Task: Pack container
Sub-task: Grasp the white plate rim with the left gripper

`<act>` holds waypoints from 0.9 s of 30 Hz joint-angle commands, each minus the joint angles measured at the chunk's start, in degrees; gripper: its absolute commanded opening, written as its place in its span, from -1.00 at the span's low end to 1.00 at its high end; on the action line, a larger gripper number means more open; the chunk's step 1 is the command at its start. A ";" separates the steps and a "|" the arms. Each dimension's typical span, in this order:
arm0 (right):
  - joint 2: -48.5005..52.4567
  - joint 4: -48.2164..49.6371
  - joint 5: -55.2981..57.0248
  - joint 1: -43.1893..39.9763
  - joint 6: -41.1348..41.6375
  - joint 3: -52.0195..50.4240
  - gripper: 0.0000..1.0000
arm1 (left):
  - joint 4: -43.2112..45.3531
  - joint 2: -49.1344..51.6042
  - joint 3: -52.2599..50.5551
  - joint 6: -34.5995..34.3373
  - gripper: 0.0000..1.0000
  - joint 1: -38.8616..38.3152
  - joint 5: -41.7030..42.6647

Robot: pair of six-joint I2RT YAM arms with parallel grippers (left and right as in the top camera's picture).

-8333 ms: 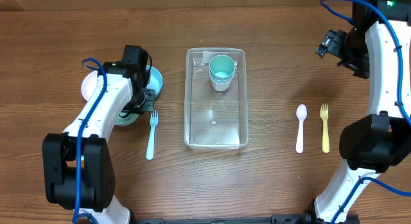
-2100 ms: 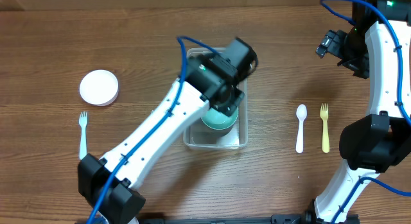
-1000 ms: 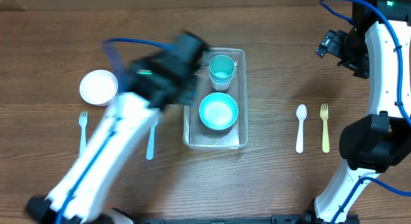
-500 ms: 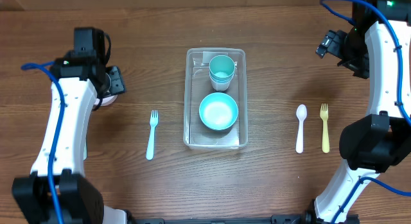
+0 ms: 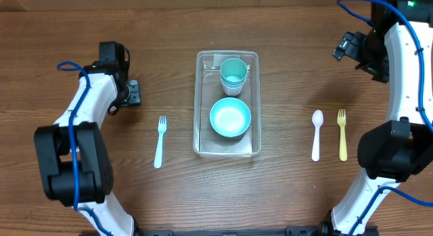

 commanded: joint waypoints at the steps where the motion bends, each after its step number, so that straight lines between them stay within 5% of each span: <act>1: -2.16 0.22 0.22 0.04 0.31 1.42 1.00 | 1.97 2.86 -0.09 5.16 0.07 0.02 0.02; 4: -2.16 0.22 0.22 0.04 0.31 1.42 1.00 | 3.02 3.56 -0.07 5.51 -0.06 0.00 -1.03; 9: -2.16 0.22 0.22 0.04 0.31 1.42 1.00 | 2.67 3.34 0.74 5.51 -0.61 0.00 -1.05; 16: -2.16 0.22 0.22 0.04 0.31 1.42 1.00 | -5.68 0.87 9.29 3.45 -0.90 -0.35 -1.01; 27: -2.16 0.22 0.22 0.04 0.31 1.42 1.00 | -14.05 -6.80 16.20 2.43 -0.92 -11.04 -1.03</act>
